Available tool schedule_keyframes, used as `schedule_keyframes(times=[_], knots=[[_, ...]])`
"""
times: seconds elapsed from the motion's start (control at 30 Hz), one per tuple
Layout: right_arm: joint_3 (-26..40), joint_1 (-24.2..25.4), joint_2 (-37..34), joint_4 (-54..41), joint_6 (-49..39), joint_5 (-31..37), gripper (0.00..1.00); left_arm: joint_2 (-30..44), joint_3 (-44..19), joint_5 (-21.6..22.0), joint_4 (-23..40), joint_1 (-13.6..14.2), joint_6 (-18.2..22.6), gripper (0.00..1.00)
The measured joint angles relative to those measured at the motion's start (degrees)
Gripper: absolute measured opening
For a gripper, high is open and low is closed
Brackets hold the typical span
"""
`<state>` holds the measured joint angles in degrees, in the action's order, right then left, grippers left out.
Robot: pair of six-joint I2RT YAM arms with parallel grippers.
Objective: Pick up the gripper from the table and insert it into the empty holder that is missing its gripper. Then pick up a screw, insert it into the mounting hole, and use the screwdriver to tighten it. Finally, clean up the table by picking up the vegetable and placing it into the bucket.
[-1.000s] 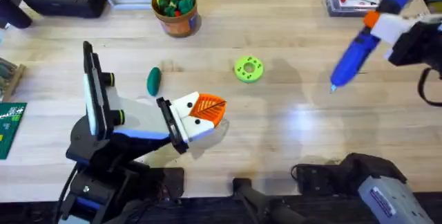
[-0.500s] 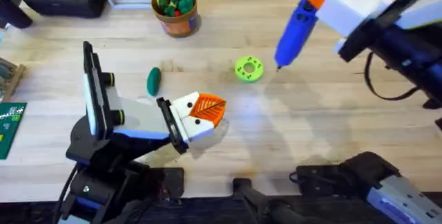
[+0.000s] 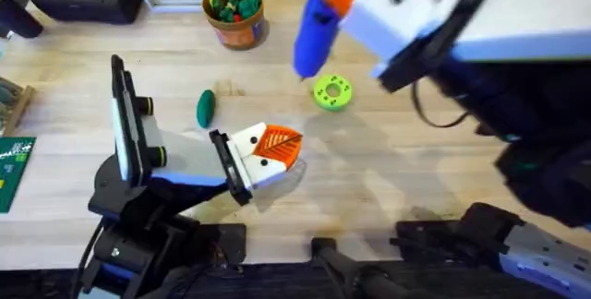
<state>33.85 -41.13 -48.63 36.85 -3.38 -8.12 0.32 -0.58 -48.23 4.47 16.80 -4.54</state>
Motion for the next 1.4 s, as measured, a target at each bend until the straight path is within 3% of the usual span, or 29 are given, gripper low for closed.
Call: schedule_keyframes(times=[0.23,0.53,1.4], knots=[[-0.55,-7.52,-5.72,7.10,-0.06,-0.03,0.026,0.00,-0.01,0.00,-0.02,0.00,0.00,0.011],[-0.55,-12.87,-6.14,7.97,-0.74,-0.04,0.026,0.00,0.00,0.00,-0.02,0.00,0.00,0.011],[-0.57,-14.16,-8.84,10.34,0.65,-2.23,0.026,-0.02,-0.02,0.00,-0.02,0.00,0.01,0.011]])
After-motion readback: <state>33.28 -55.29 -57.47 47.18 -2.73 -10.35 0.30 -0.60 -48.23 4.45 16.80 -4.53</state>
